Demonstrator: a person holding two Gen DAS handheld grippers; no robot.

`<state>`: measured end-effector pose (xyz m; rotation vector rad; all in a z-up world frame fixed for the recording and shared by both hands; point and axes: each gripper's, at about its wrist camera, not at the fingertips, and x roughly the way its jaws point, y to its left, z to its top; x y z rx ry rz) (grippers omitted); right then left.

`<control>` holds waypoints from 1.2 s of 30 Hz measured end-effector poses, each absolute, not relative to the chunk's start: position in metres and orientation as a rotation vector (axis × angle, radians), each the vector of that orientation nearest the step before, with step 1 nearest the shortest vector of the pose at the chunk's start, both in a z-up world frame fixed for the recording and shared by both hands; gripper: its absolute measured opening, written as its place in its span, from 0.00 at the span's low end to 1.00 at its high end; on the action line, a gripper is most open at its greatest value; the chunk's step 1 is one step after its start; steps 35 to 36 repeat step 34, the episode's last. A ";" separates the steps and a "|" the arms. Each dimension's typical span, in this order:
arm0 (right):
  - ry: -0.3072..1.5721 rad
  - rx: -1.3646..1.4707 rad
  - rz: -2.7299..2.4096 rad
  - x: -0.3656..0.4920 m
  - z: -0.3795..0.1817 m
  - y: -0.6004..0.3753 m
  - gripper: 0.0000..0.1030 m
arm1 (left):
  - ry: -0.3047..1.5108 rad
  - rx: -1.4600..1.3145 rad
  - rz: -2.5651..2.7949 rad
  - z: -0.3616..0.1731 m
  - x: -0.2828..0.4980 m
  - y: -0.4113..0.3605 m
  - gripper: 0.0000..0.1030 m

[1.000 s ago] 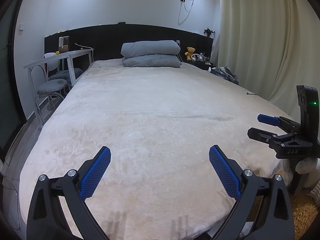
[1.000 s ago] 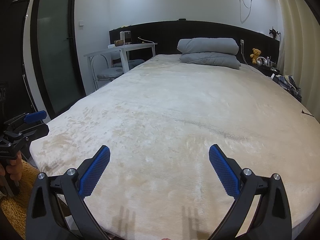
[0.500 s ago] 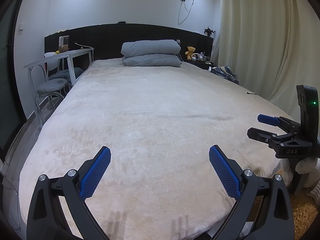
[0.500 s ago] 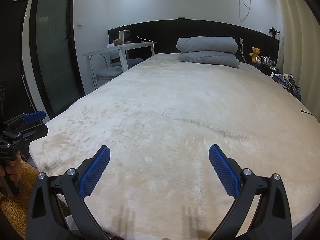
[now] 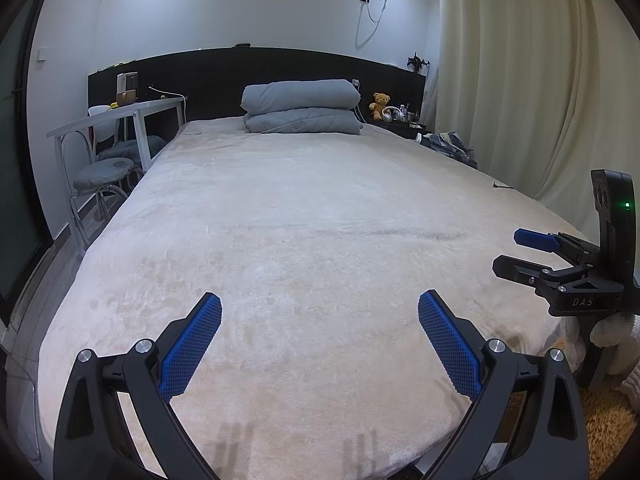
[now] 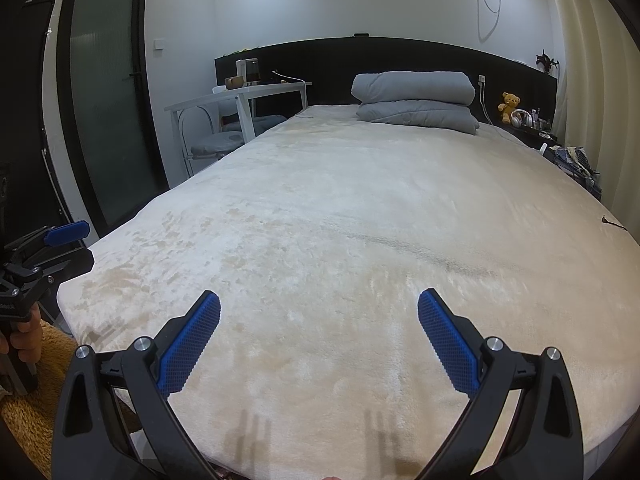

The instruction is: Collect trash

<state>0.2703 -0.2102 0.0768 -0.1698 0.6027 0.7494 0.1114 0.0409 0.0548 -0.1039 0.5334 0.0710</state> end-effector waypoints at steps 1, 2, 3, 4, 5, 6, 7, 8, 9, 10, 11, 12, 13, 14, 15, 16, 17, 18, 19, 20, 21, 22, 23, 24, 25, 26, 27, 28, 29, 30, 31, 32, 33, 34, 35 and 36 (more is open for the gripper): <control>0.602 -0.170 0.750 0.270 0.077 -0.210 0.95 | 0.533 -0.104 0.071 0.055 0.112 0.041 0.94; 0.602 -0.171 0.750 0.270 0.077 -0.210 0.95 | 0.533 -0.104 0.071 0.055 0.112 0.041 0.94; 0.603 -0.171 0.749 0.270 0.076 -0.211 0.95 | 0.534 -0.104 0.071 0.055 0.112 0.041 0.94; 0.603 -0.173 0.748 0.270 0.076 -0.211 0.95 | 0.534 -0.104 0.072 0.055 0.112 0.041 0.94; 0.603 -0.173 0.748 0.270 0.076 -0.211 0.95 | 0.533 -0.104 0.072 0.055 0.111 0.041 0.94; 0.604 -0.173 0.746 0.270 0.076 -0.211 0.95 | 0.533 -0.105 0.071 0.055 0.111 0.041 0.94; 0.604 -0.173 0.746 0.270 0.076 -0.211 0.95 | 0.534 -0.105 0.071 0.055 0.112 0.041 0.94; 0.603 -0.173 0.746 0.270 0.076 -0.211 0.95 | 0.534 -0.104 0.071 0.055 0.112 0.041 0.94; 0.604 -0.172 0.746 0.270 0.076 -0.211 0.95 | 0.534 -0.104 0.071 0.055 0.112 0.041 0.94; 0.604 -0.172 0.746 0.270 0.076 -0.211 0.95 | 0.534 -0.104 0.071 0.055 0.112 0.041 0.94; 0.605 -0.172 0.745 0.271 0.075 -0.211 0.95 | 0.535 -0.104 0.070 0.054 0.112 0.041 0.94; 0.605 -0.173 0.745 0.271 0.075 -0.211 0.95 | 0.535 -0.104 0.070 0.055 0.112 0.041 0.94; 0.605 -0.173 0.745 0.271 0.075 -0.211 0.95 | 0.535 -0.103 0.070 0.055 0.112 0.041 0.94; 0.605 -0.174 0.745 0.271 0.075 -0.211 0.95 | 0.535 -0.104 0.069 0.055 0.112 0.041 0.94; 0.605 -0.173 0.744 0.271 0.075 -0.211 0.95 | 0.534 -0.104 0.068 0.055 0.112 0.041 0.94; 0.605 -0.173 0.745 0.271 0.075 -0.211 0.95 | 0.534 -0.104 0.069 0.055 0.112 0.041 0.94; 0.605 -0.173 0.745 0.271 0.075 -0.212 0.95 | 0.534 -0.104 0.069 0.055 0.112 0.041 0.94; 0.605 -0.173 0.745 0.271 0.075 -0.211 0.95 | 0.534 -0.104 0.068 0.055 0.112 0.041 0.94; 0.605 -0.173 0.744 0.271 0.075 -0.211 0.95 | 0.534 -0.105 0.066 0.056 0.112 0.041 0.94; 0.605 -0.173 0.744 0.271 0.075 -0.211 0.95 | 0.534 -0.103 0.066 0.056 0.112 0.041 0.94; 0.606 -0.173 0.745 0.271 0.076 -0.211 0.95 | 0.535 -0.102 0.066 0.056 0.112 0.041 0.94; 0.605 -0.174 0.745 0.271 0.076 -0.211 0.95 | 0.535 -0.101 0.066 0.057 0.112 0.041 0.94; 0.605 -0.174 0.745 0.271 0.075 -0.211 0.95 | 0.536 -0.102 0.067 0.057 0.113 0.041 0.94; 0.605 -0.173 0.745 0.271 0.076 -0.211 0.95 | 0.538 -0.102 0.068 0.057 0.114 0.041 0.94; 0.605 -0.173 0.745 0.271 0.075 -0.211 0.95 | 0.540 -0.103 0.069 0.056 0.114 0.041 0.94; 0.605 -0.173 0.745 0.271 0.076 -0.211 0.95 | 0.540 -0.104 0.069 0.056 0.114 0.041 0.94; 0.605 -0.173 0.746 0.271 0.076 -0.211 0.95 | 0.539 -0.103 0.069 0.056 0.114 0.041 0.94; 0.605 -0.172 0.747 0.271 0.076 -0.211 0.95 | 0.540 -0.102 0.069 0.056 0.115 0.041 0.94; 0.603 -0.170 0.749 0.271 0.076 -0.212 0.95 | 0.541 -0.102 0.070 0.056 0.115 0.041 0.94; 0.603 -0.171 0.746 0.271 0.076 -0.211 0.95 | 0.540 -0.103 0.069 0.056 0.114 0.041 0.94; 0.604 -0.171 0.745 0.271 0.075 -0.211 0.95 | 0.540 -0.103 0.069 0.056 0.114 0.041 0.94; 0.605 -0.171 0.744 0.271 0.074 -0.212 0.95 | 0.540 -0.103 0.069 0.056 0.114 0.041 0.94; 0.604 -0.172 0.744 0.270 0.074 -0.212 0.95 | 0.540 -0.103 0.069 0.056 0.114 0.041 0.94; 0.604 -0.173 0.744 0.270 0.074 -0.212 0.95 | 0.540 -0.103 0.069 0.056 0.114 0.041 0.94; 0.604 -0.173 0.744 0.270 0.074 -0.212 0.95 | 0.540 -0.103 0.069 0.056 0.114 0.041 0.94; 0.604 -0.173 0.744 0.270 0.074 -0.212 0.95 | 0.540 -0.103 0.069 0.056 0.114 0.041 0.94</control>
